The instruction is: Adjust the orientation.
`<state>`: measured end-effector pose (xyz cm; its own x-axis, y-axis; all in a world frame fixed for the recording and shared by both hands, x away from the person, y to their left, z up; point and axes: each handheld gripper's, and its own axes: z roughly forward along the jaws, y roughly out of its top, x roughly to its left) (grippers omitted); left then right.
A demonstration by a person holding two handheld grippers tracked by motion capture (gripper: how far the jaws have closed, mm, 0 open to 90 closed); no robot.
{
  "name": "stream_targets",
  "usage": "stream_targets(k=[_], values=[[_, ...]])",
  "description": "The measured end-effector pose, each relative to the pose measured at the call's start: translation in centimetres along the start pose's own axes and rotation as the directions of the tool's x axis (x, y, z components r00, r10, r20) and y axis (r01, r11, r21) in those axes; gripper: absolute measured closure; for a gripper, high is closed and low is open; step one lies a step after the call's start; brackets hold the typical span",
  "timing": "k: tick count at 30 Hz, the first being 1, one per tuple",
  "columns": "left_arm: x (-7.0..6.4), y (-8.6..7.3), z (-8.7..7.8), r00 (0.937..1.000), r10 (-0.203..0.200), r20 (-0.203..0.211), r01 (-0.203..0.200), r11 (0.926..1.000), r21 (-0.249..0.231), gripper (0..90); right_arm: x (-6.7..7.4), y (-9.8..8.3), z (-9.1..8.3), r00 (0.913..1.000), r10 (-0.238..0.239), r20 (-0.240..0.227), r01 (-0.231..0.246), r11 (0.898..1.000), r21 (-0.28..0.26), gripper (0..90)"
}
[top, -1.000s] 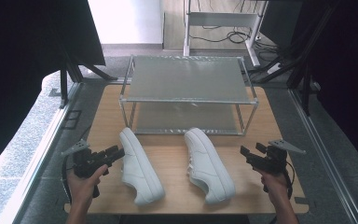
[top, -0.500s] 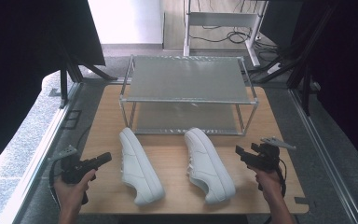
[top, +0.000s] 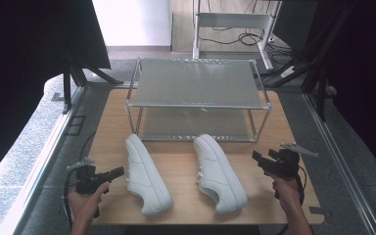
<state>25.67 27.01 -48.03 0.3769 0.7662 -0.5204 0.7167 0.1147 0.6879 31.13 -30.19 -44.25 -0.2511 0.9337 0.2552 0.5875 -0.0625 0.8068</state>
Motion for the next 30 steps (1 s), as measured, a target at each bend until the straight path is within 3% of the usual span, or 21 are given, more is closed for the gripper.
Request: stream_targets(k=[11,20,22,25,30], values=[[-0.6,0.3,0.2,0.9998,0.008,0.019,-0.007,0.9999,-0.013,90.0,0.4,-0.2,-0.2,0.9993,-0.036,0.002,0.036,0.999,0.026,28.2],[-0.6,0.9,0.5,0.9990,0.005,0.045,-0.004,0.9997,-0.023,90.0,-0.4,-0.4,-0.6,0.9996,-0.007,0.026,0.006,1.000,0.025,30.2],[-0.5,1.2,0.6,0.9971,-0.009,0.075,0.011,0.9993,-0.035,90.0,-0.4,-0.5,-0.5,0.9997,-0.006,0.023,0.005,0.999,0.031,30.1],[-0.9,1.5,0.9,0.9954,-0.004,0.096,0.008,0.9991,-0.042,90.0,-0.4,-0.5,-0.6,0.9998,-0.011,0.015,0.011,0.999,0.031,29.9],[-1.6,1.9,1.9,0.9954,0.025,0.093,-0.023,0.9995,-0.022,90.0,-1.1,-0.4,-1.2,0.9996,0.015,0.024,-0.015,1.000,0.009,29.9]])
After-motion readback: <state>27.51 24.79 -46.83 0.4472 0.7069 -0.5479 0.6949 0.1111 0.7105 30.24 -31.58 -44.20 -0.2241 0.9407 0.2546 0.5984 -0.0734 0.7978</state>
